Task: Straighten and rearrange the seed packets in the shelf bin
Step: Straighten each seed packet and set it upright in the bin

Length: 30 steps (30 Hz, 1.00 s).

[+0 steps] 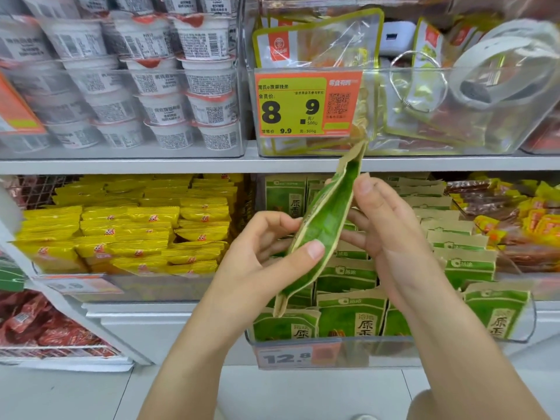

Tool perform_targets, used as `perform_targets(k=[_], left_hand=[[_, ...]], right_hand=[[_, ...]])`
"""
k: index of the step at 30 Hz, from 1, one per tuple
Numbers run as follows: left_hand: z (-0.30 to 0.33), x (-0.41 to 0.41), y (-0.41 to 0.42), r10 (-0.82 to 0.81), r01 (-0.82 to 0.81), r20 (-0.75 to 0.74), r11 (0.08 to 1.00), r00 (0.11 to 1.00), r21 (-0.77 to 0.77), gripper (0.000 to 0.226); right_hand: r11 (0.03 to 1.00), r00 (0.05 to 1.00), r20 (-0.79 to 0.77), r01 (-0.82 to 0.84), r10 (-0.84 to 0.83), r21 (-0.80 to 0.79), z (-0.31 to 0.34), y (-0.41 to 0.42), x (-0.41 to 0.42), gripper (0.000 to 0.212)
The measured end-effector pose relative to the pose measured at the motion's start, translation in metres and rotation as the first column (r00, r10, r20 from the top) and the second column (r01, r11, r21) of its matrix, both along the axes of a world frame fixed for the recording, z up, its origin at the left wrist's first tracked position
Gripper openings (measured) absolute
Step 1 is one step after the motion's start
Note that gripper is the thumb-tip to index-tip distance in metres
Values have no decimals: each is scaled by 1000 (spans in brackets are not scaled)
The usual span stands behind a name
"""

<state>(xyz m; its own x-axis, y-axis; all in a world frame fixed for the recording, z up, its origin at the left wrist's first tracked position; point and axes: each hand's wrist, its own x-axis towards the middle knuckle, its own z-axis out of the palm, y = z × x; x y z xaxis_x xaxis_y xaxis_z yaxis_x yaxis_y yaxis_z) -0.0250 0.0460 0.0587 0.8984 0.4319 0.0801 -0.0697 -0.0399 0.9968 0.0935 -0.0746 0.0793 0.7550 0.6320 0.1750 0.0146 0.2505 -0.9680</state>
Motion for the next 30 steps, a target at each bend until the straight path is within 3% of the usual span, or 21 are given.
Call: perform_targets(k=[4,9,11,17,20,22,27,30], left_hand=[[-4,0,2,-59,60,15,996,998,-72,47],[-1,-3,5,-112,115,27,987,993,-112,63],[-1,-3,7,-144,143,-2,986,990,-89,71],[0,-8,10,-260,258,-70,966,963,-33,66],[0,-10,17,-237,235,-59,971,970,-39,65],[0,-10,20,-178,177,-24,983,984,-56,74],[4,-10,19,-16,27,75,990,997,-140,90],[7,-11,18,-3,16,98,990,995,-140,88]], right_hand=[[999,999,-12,33,-34,-33,0,0,2,44],[999,999,-10,39,-39,-11,-1,0,1,24],[999,999,-25,33,-32,21,-1,-2,1,21],[996,996,-47,77,-75,53,1,-5,6,18],[995,996,-47,76,-73,61,-1,-6,8,17],[998,999,-30,27,-26,50,-2,-6,9,31],[976,982,58,-170,179,-136,-3,0,-2,90],[964,970,19,-240,244,-116,-2,2,-8,97]])
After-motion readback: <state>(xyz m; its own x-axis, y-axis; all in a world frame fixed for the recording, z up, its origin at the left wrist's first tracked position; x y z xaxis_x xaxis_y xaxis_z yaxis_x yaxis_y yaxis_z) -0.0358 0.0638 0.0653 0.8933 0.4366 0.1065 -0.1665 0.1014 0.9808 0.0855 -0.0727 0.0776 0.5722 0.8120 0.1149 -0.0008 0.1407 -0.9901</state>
